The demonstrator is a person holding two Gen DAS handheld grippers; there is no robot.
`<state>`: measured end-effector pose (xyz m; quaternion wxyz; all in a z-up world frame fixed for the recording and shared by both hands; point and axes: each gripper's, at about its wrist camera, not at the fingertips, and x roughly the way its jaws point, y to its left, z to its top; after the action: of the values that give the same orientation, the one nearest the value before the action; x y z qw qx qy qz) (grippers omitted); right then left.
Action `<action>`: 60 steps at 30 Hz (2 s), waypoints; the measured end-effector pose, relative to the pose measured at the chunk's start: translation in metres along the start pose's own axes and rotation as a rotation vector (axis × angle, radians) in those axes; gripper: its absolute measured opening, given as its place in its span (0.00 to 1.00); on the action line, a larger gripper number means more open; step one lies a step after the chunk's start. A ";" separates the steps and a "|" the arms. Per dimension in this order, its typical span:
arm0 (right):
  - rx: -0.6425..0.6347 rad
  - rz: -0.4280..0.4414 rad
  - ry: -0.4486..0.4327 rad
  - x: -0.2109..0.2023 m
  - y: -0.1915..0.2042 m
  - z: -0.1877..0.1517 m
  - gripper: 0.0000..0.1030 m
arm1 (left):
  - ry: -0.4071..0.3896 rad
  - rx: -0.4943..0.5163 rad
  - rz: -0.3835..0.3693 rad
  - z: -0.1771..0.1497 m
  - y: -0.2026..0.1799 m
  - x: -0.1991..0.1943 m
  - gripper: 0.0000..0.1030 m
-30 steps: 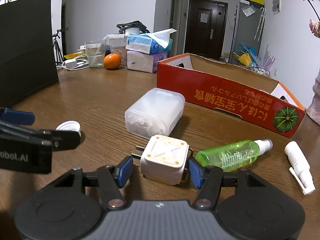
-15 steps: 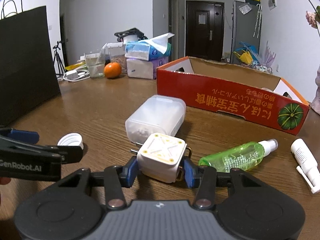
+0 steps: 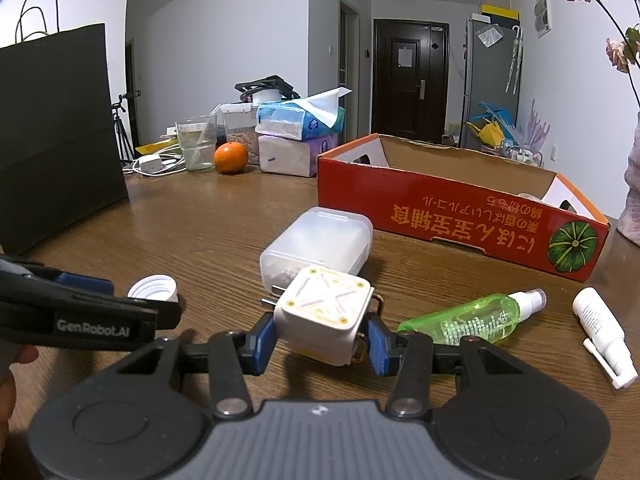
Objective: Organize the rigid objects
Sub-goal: 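Close the left gripper on the white cap while the right holds the plug adapter, then carry the white cap and plug adapter with both grippers toward the cardboard box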
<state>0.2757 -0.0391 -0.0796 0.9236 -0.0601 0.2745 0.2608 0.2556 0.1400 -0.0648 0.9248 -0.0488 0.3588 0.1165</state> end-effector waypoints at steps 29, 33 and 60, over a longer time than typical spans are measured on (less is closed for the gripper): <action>0.013 -0.011 -0.036 -0.009 -0.003 -0.001 0.45 | -0.037 0.015 -0.020 -0.002 -0.002 -0.004 0.39; 0.018 -0.016 -0.048 -0.013 -0.005 -0.001 0.45 | -0.057 0.016 -0.020 -0.001 -0.003 -0.007 0.34; 0.077 -0.069 -0.115 -0.033 -0.027 0.002 0.45 | -0.167 0.073 -0.065 0.011 -0.041 -0.035 0.34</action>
<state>0.2672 -0.0764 -0.0609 0.9479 -0.0190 0.2284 0.2211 0.2485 0.0956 -0.0330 0.9560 -0.0167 0.2828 0.0769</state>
